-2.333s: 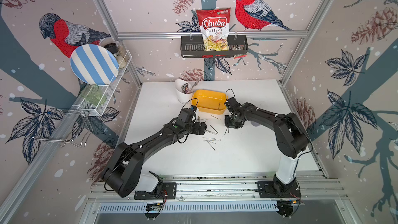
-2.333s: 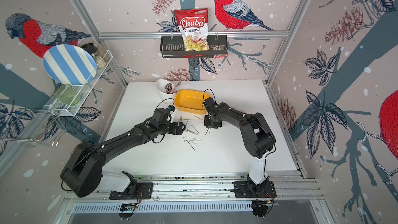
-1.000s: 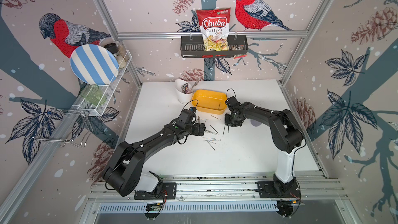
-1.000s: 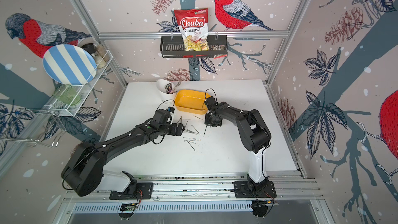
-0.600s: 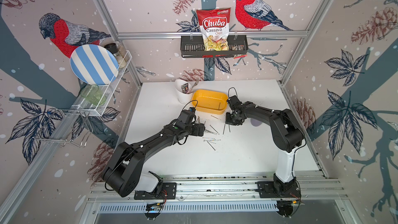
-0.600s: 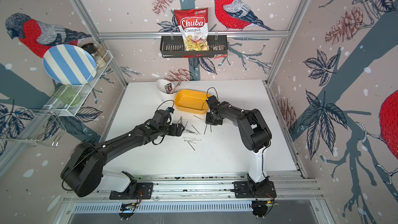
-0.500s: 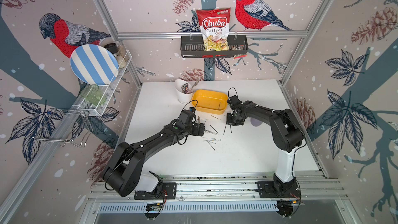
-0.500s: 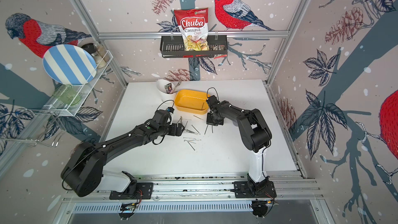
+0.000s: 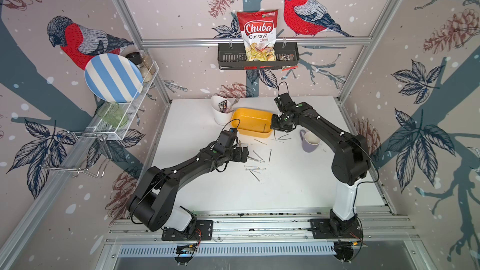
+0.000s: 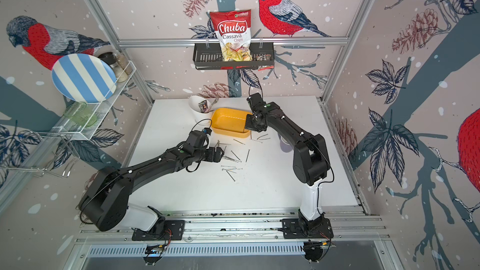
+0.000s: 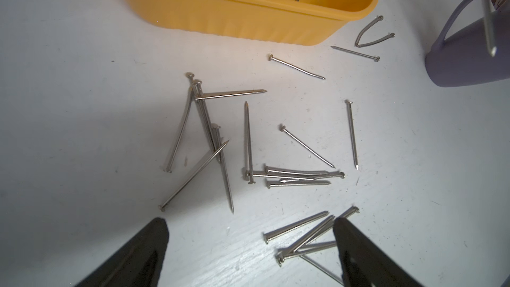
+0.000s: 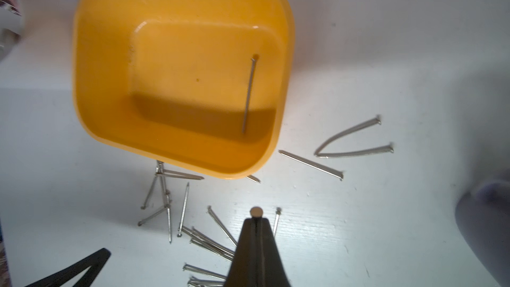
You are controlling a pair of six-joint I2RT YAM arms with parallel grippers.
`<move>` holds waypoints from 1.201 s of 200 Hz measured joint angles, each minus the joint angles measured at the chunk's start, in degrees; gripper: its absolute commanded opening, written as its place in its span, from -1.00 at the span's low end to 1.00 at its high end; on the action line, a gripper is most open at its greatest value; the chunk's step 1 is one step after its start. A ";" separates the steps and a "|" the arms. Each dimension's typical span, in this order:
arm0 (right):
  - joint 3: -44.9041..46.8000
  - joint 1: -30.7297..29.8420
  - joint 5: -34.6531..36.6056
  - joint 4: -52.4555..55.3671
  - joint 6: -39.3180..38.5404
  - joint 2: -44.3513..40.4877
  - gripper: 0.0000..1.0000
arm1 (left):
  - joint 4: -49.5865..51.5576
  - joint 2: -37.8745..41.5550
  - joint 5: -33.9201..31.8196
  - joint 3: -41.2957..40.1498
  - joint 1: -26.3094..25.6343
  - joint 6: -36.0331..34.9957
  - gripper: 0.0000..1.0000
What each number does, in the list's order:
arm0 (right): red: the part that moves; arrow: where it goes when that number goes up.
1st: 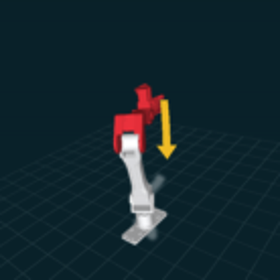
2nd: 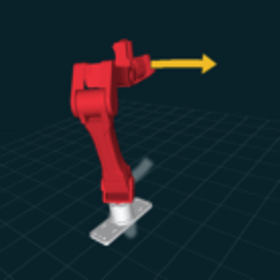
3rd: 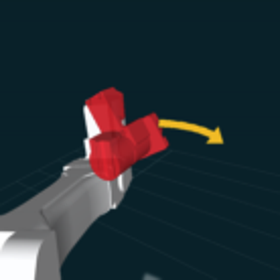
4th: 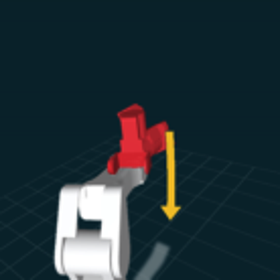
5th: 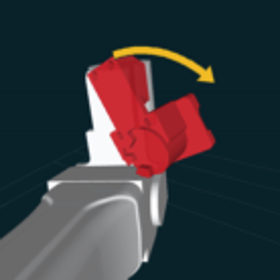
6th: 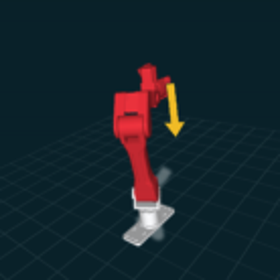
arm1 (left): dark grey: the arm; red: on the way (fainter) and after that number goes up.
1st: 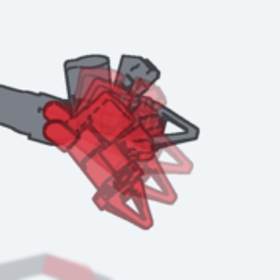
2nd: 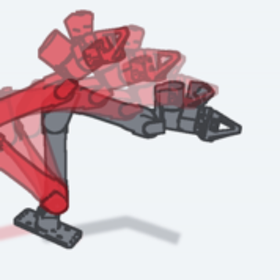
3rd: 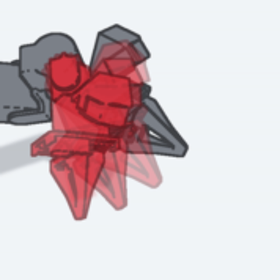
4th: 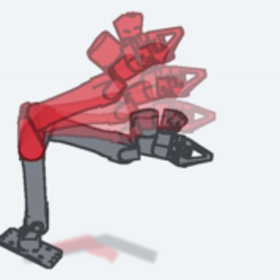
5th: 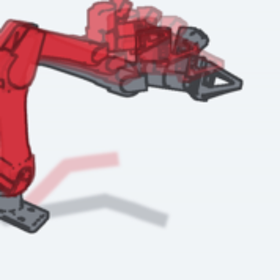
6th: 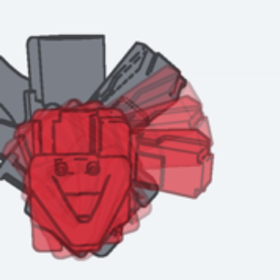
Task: Put the nails on the desktop into the storage box
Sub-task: Pick up the nail from the center of the board, then place the nail in the storage box.
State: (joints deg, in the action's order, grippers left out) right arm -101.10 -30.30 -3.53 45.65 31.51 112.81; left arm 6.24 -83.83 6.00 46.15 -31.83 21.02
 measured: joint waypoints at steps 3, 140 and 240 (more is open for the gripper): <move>-0.81 0.07 -0.04 0.02 0.04 0.44 -1.00 | 0.02 -0.07 0.02 0.07 0.00 0.00 0.91; -22.32 3.48 -8.33 -0.39 3.37 23.37 -1.00 | 4.74 -0.22 -1.07 4.92 0.00 -1.77 0.90; -22.88 3.87 -10.97 -3.19 4.44 29.97 -1.00 | 6.97 -0.74 -2.12 6.21 0.00 -1.95 0.91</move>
State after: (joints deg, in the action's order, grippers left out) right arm -123.98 -26.44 -14.50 42.46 35.94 142.78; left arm 13.21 -84.58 3.88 52.36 -31.83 19.07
